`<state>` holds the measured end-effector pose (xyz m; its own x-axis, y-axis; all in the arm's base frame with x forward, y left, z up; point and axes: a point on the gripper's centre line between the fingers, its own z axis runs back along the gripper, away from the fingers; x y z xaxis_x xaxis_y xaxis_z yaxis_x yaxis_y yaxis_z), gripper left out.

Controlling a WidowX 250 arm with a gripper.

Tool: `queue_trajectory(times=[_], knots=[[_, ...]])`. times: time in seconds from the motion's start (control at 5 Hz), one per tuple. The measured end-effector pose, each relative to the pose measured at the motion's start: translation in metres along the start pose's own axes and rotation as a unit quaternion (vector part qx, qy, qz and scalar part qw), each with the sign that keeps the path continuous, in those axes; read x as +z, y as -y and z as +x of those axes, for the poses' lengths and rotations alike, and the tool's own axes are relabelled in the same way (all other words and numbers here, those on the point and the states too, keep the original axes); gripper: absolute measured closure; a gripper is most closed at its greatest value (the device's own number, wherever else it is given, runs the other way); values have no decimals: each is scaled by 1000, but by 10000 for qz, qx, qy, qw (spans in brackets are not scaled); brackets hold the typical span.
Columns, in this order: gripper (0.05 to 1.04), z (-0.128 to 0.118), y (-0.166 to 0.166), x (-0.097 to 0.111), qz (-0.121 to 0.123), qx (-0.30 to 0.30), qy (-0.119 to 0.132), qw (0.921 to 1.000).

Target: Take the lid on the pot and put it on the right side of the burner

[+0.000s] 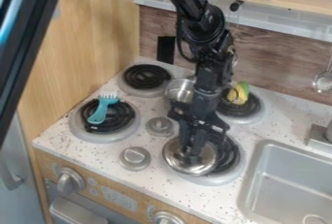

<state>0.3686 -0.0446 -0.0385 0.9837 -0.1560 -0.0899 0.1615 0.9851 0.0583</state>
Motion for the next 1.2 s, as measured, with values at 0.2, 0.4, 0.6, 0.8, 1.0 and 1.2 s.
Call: queue_trajectory(times=[0.2, 0.4, 0.6, 0.8, 1.0, 1.2], knots=[[846, 11, 1, 10, -13, 35, 130, 9999], [846, 25, 2, 19, -79, 70, 243, 9996], [846, 32, 3, 25, -91, 84, 342, 9993], [846, 30, 2, 14, -45, 74, 206, 9998], [846, 29, 0, 5, 72, 68, 157, 9998], [786, 30, 1, 2, 207, -13, 161, 9997]])
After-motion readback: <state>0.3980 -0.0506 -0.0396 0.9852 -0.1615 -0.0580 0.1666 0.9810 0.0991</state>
